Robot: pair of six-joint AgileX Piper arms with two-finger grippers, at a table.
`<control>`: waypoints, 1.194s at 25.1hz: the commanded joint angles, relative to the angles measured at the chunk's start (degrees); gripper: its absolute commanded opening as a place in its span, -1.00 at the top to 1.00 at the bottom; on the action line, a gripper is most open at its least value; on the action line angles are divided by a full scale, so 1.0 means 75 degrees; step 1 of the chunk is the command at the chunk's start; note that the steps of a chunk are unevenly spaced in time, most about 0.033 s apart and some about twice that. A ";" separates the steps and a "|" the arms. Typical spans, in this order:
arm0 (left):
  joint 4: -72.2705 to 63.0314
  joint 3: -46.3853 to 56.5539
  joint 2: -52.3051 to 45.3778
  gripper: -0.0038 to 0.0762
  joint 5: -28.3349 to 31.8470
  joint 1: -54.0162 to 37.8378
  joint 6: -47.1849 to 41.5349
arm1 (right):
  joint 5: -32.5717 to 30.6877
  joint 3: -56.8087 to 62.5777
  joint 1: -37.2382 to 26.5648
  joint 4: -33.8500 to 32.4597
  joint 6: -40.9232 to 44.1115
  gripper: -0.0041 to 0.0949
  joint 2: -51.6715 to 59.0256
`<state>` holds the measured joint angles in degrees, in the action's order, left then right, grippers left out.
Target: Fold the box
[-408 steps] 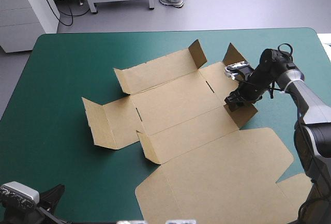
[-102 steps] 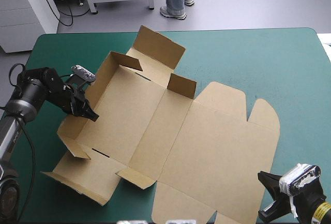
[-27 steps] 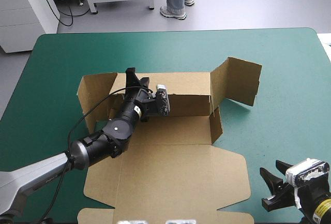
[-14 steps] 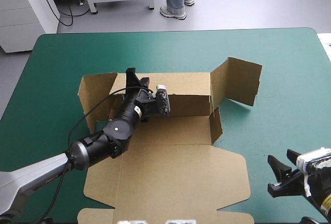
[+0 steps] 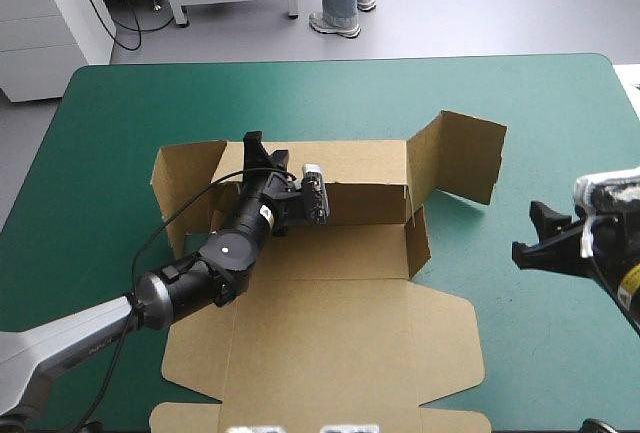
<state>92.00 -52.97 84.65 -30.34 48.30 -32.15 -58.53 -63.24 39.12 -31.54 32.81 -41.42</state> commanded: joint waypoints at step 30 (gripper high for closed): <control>-0.1195 -0.0478 -0.0192 0.91 0.0485 0.0070 0.1144 | -0.1149 -0.8664 -0.3525 0.4987 -0.5271 -0.07 -0.8637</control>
<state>87.58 -54.39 84.11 -29.88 48.35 -25.64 -68.60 -123.53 13.03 4.80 -5.61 -106.08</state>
